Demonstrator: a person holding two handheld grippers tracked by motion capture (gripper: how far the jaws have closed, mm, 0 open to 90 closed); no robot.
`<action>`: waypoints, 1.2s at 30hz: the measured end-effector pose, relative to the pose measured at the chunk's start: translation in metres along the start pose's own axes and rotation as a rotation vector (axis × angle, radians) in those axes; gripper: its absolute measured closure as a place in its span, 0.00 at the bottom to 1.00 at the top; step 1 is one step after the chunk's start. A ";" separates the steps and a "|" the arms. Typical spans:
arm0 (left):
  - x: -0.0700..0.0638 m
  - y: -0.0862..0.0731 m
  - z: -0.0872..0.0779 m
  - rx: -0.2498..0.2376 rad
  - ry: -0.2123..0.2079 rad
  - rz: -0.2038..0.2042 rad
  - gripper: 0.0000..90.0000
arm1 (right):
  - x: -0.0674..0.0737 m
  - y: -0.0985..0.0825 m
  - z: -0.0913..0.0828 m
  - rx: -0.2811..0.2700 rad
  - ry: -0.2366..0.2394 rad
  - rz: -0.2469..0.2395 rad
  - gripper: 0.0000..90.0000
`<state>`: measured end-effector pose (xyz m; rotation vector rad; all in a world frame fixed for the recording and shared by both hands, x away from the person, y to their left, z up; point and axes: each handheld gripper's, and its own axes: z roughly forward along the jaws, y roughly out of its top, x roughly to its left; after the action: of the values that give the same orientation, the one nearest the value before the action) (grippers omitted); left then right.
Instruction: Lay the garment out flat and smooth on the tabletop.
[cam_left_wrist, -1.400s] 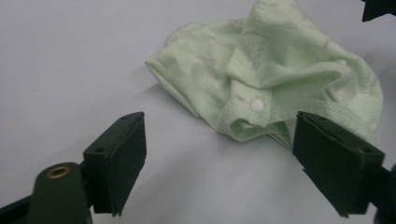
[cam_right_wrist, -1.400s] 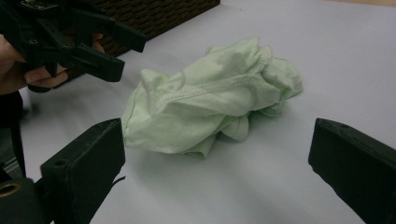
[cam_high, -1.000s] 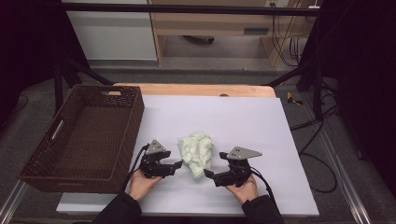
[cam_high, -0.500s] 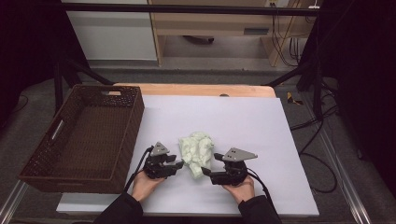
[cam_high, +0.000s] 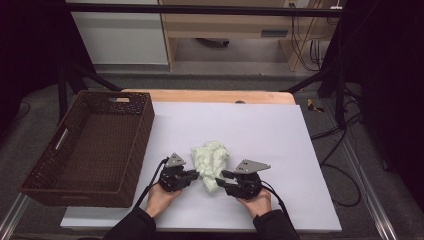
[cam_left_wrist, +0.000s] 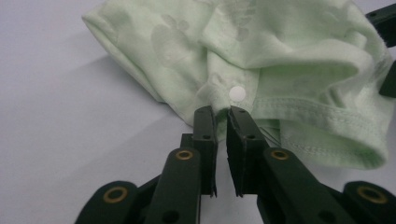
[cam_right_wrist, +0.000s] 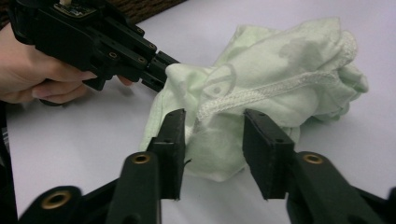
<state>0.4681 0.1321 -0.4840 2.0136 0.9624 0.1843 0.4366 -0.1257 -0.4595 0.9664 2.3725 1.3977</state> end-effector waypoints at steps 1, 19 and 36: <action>0.000 0.000 0.000 0.001 0.001 -0.001 0.91 | -0.001 0.000 0.000 0.001 0.006 -0.001 0.75; -0.007 0.009 -0.026 -0.067 -0.052 -0.003 0.97 | -0.009 0.013 -0.028 -0.025 -0.002 0.014 1.00; -0.051 0.011 -0.017 -0.044 -0.130 0.089 0.84 | -0.034 0.013 -0.058 -0.060 -0.134 0.039 1.00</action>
<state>0.4311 0.1047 -0.4539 2.0034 0.7812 0.1199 0.4397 -0.1838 -0.4224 1.0609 2.2136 1.3639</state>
